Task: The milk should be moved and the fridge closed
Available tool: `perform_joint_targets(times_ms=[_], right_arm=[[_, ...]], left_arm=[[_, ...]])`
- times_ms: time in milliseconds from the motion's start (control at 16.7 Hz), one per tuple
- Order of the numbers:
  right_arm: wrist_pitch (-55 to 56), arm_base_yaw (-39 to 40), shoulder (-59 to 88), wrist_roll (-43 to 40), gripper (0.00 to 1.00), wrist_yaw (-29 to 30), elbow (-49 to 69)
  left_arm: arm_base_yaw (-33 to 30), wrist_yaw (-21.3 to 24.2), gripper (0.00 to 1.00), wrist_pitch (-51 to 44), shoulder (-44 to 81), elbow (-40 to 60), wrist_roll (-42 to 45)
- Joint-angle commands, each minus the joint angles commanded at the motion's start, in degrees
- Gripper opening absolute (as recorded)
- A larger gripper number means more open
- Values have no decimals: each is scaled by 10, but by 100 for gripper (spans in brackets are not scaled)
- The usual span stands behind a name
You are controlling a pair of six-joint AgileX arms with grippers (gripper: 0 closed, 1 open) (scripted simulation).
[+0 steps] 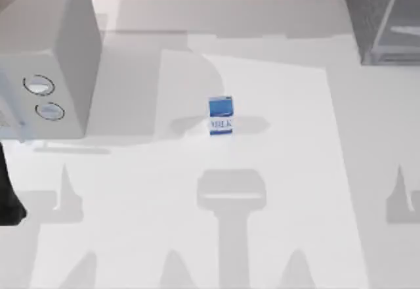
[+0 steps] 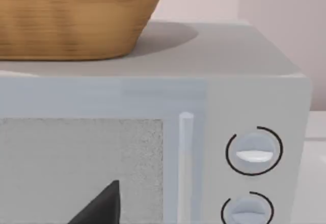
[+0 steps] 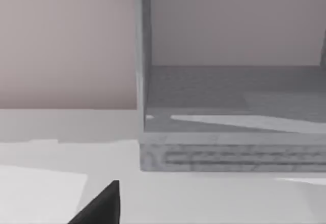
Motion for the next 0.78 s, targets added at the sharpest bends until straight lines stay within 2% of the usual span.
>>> perform_joint_targets(times_ms=[180,360,780], right_arm=[[8,8,7,0,100,8,1],[60,64,58,0,100,64,6],[264,327,268,2,100,327,13]], left_arm=[[0,0,100,0,0,0,0],[0,0,100,0,0,0,0],[0,0,100,0,0,0,0]])
